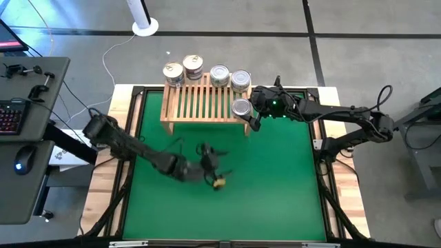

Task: Stack canned seafood by type on shelf
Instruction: Put the green white tuna can on the shelf

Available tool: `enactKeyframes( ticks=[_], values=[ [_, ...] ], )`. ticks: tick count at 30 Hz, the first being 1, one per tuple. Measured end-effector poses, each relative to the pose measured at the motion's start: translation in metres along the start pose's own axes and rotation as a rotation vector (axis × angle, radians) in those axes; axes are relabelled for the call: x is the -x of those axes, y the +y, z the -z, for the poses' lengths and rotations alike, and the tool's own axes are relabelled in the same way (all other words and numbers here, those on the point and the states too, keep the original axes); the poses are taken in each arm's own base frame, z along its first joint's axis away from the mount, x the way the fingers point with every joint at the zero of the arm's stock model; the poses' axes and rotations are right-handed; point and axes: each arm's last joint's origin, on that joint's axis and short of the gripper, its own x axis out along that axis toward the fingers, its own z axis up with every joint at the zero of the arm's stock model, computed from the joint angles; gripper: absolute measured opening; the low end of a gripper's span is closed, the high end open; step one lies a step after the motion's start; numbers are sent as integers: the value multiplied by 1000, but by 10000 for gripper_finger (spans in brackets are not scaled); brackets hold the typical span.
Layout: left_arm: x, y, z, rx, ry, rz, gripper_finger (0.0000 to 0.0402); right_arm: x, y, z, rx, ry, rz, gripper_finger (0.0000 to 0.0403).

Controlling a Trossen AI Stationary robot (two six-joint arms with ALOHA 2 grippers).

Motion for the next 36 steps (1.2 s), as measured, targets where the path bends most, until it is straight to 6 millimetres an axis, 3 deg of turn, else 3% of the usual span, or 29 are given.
enactKeyframes(
  ticks=[9, 13, 24, 30, 36],
  values=[
    [-45, 117, -61, 59, -118, -78, 309, 0, 0, 0, 0, 2, 18, 399],
    [-57, 149, -76, 71, -90, -48, 306, 4, -1, -1, 0, -9, 50, 399],
    [-62, 154, -66, 43, 21, -31, 305, 66, -2, -18, -30, -158, 115, 399],
    [-74, 159, -55, 48, 57, -51, 305, 97, 19, -14, -64, -163, 16, 399],
    [-82, 174, -51, 59, 53, -132, 305, 108, 43, -5, -69, -100, -38, 399]
  ],
)
